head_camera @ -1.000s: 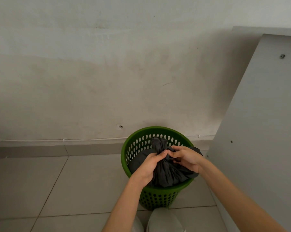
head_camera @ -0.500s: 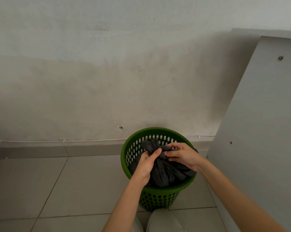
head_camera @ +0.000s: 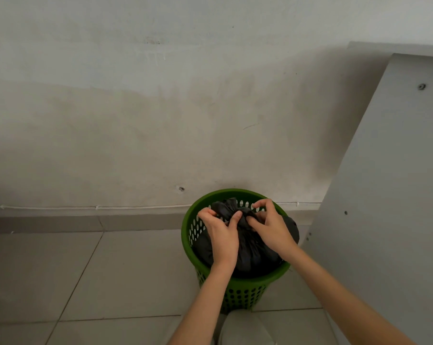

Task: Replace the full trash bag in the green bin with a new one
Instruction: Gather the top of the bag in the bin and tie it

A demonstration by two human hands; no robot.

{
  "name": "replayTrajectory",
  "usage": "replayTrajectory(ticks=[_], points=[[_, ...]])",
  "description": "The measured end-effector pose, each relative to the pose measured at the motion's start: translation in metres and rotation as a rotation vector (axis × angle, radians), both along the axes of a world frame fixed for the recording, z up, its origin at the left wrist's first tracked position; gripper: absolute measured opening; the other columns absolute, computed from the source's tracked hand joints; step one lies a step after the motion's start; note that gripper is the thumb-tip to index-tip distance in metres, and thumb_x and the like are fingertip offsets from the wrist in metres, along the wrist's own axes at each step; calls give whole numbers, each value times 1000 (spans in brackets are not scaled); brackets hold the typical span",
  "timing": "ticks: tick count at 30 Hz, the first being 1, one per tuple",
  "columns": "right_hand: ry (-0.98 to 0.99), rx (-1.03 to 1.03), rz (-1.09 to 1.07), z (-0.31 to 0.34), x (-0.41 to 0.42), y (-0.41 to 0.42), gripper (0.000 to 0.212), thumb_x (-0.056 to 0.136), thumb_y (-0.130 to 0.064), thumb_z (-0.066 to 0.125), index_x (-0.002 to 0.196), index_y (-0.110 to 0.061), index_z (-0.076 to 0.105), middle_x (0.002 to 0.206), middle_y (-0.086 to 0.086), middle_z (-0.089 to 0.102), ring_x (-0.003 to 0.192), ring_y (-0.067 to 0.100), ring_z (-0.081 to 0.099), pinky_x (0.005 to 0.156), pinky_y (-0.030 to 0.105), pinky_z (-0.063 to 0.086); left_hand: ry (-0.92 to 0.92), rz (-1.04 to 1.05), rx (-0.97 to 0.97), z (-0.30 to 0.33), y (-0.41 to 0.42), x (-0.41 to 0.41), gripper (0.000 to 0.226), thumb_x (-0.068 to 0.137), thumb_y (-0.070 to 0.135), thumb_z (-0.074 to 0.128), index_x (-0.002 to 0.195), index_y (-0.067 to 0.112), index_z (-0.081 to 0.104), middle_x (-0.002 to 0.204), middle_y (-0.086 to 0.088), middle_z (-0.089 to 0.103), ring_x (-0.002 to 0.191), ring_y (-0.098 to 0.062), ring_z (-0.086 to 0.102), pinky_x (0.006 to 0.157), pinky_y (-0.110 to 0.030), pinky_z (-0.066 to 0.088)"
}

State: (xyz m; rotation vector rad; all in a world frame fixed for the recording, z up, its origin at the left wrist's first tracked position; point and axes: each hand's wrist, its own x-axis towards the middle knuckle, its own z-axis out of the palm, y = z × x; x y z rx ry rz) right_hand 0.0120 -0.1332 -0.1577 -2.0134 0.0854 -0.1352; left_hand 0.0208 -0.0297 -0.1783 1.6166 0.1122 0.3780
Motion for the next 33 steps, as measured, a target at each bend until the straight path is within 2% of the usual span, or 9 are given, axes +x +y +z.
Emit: replayTrajectory(ticks=[4,9,11,14,18,24,26,30,33], points=[[43,175,-19,-5,-1,1,23,88,-9,58,105,-18,45,102,6,63,97,18,61,78,19,48,57,-106,52,-3,2,-1,19,88,17,58,94,13,41,83,7,49,84,-14,52,65,-16,42],[81,157,85,-3,1,-9,24,85,3,57,104,-13,58,103,3,65,105,18,61,96,31,48,174,-357,140,-9,9,4,29,93,26,48,118,11,50,117,0,47,112,-13,46,96,-22,40],[32,171,104,0,0,-11,25,84,6,56,96,-16,60,96,-1,65,99,16,62,91,25,49,114,-344,281,-10,11,5,36,93,30,49,122,10,53,117,2,41,115,-11,41,101,-23,36],[-30,124,120,1,-2,-12,31,85,5,55,87,-25,59,93,-4,63,95,10,60,85,18,46,88,-450,281,-9,13,6,32,92,27,50,121,12,56,116,-4,56,107,-12,51,91,-20,41],[-32,15,90,-5,-1,-10,31,86,1,56,85,-30,57,104,4,59,100,15,55,88,21,43,145,-531,139,-4,14,4,27,94,15,48,118,13,59,111,-5,63,107,-16,57,97,-29,46],[20,210,57,-6,-2,-8,20,86,-1,57,92,-20,59,97,0,63,99,15,59,90,27,49,277,-523,-249,-6,11,3,19,90,27,54,105,17,62,109,-6,65,107,-17,59,91,-26,48],[85,296,38,-8,-3,-8,19,87,-2,57,90,-21,60,100,7,62,97,20,60,88,32,51,248,-442,-255,-6,11,4,8,86,13,60,92,19,61,98,-5,65,100,-19,60,82,-22,49],[227,358,-15,-9,0,-9,13,89,-4,54,100,-11,56,98,11,60,83,15,61,66,19,53,39,-228,-171,-3,11,-1,36,74,-3,70,83,26,50,86,7,58,84,-5,57,75,-16,49],[285,473,-96,-10,4,-6,19,93,-5,47,111,-4,52,99,10,59,83,14,61,61,20,52,17,-421,-85,-4,13,-4,38,73,1,72,89,28,50,89,7,60,86,-4,59,75,-12,50]])
